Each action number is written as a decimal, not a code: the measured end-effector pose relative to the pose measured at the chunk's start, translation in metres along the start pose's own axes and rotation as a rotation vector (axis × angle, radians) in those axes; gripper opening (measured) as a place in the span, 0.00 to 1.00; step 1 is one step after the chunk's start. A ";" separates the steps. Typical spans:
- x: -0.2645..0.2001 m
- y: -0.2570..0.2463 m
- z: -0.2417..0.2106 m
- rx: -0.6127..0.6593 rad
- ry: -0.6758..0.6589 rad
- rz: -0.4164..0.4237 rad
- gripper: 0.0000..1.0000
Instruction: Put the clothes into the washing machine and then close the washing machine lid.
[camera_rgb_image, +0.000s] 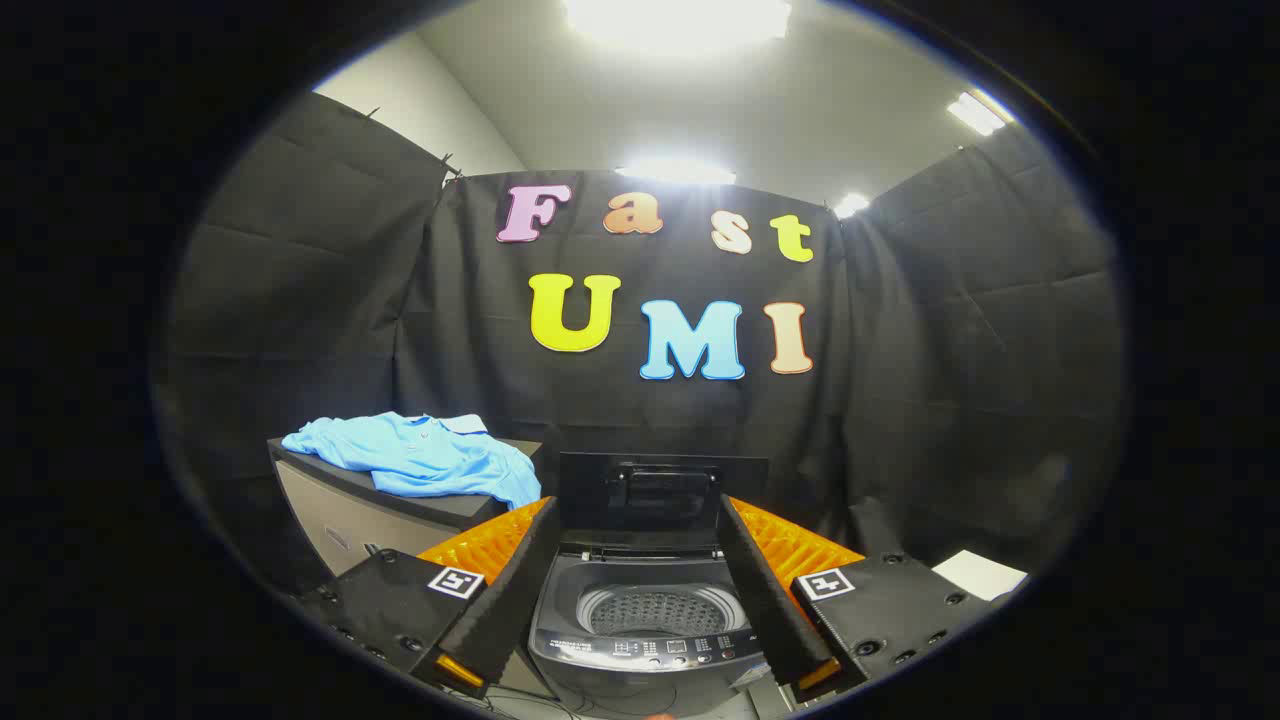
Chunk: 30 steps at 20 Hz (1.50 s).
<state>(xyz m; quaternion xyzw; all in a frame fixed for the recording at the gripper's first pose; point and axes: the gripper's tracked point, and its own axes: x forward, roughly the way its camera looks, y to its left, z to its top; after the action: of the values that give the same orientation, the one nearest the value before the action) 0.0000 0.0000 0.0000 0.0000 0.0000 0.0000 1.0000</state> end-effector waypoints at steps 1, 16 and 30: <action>-0.002 0.001 -0.001 0.001 -0.001 -0.001 0.98; -0.007 0.013 -0.040 0.041 0.045 0.037 0.98; 0.001 0.034 -0.044 0.038 0.059 0.091 0.98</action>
<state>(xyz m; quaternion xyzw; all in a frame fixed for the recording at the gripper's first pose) 0.0008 0.0339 -0.0438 0.0188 0.0294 0.0455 0.9984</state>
